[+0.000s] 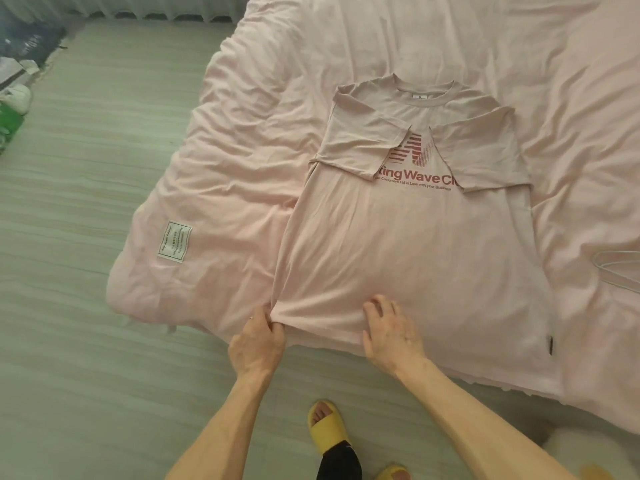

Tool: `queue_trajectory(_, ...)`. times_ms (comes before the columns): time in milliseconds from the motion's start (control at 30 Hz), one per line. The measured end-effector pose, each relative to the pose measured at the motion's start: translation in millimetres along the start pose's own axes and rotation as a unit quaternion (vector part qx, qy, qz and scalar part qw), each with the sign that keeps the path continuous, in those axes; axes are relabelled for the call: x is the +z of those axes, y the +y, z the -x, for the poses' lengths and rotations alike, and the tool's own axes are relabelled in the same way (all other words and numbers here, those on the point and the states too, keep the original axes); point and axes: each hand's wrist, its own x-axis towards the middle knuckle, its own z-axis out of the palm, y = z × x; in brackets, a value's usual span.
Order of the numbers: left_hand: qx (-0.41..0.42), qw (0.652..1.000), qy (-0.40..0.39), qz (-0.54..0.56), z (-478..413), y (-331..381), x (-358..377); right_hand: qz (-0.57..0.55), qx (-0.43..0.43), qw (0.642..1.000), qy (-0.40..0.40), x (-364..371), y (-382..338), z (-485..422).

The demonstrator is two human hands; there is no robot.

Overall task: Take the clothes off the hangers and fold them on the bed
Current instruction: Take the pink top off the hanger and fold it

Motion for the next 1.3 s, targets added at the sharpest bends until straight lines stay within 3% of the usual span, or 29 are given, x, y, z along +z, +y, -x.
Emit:
queue_trajectory(67, -0.029, 0.999, -0.008, 0.023, -6.1, -0.1, -2.8, 0.016, 0.006, 0.999, -0.044, -1.5, 0.1, -4.7)
queue_trajectory(200, 0.117, 0.989, -0.009, -0.086, -12.1, -6.9, -1.5, 0.032, 0.021, 0.997, -0.066, -1.9, -0.2, -12.2)
queue_trajectory(300, 0.142, 0.983, 0.004, -0.120, -8.6, -27.6, -2.6, 0.051, 0.030, 0.995, -0.078, -2.3, -7.6, -15.4)
queue_trajectory(400, 0.109, 0.983, 0.006, -0.145, -4.8, -42.9, -6.1, 0.058, 0.032, 0.994, -0.090, -5.7, -14.7, -17.5)
queue_trajectory(500, 0.070, 0.978, -0.087, -0.175, -8.9, -33.7, -5.9, 0.044, 0.027, 0.997, -0.065, -13.9, -17.9, -20.0)
queue_trajectory(567, -0.022, 0.973, -0.149, -0.172, -9.6, -26.8, -8.5, 0.032, 0.005, 0.999, 0.000, -17.1, -16.6, -21.3)
queue_trajectory(633, -0.108, 0.983, -0.117, -0.088, -9.0, -22.8, -9.0, -0.003, -0.014, 0.997, 0.078, -15.8, -16.0, -24.7)
queue_trajectory(700, -0.125, 0.991, -0.037, 0.006, -12.8, -11.7, -8.0, -0.038, -0.010, 0.993, 0.113, -12.9, -17.0, -30.7)
queue_trajectory(767, -0.099, 0.992, 0.028, 0.074, -19.2, 6.0, -6.0, -0.021, 0.000, 0.997, 0.076, -7.4, -14.3, -34.6)
queue_trajectory(833, 0.013, 0.996, 0.072, 0.050, -23.2, 18.6, -3.0, 0.031, 0.022, 0.999, -0.022, 1.3, -9.8, -33.2)
queue_trajectory(900, 0.189, 0.980, 0.047, -0.051, -27.0, 22.4, 2.5, 0.084, 0.035, 0.992, -0.088, 12.7, -2.5, -27.6)
queue_trajectory(967, 0.277, 0.950, -0.035, -0.139, -30.0, 17.3, 10.3, 0.108, 0.029, 0.987, -0.116, 17.6, 4.0, -24.0)
queue_trajectory(1067, 0.210, 0.946, -0.136, -0.209, -35.1, 8.8, 11.0, 0.125, 0.005, 0.980, -0.156, 12.4, 12.9, -24.9)
queue_trajectory(1200, 0.189, 0.930, -0.172, -0.263, -35.8, 4.6, 2.8, 0.132, -0.015, 0.962, -0.238, 0.8, 20.0, -11.8)
queue_trajectory(1300, 0.165, 0.941, -0.162, -0.247, -34.0, 25.7, -15.4, 0.079, -0.009, 0.954, -0.290, -19.7, 23.4, -9.8)
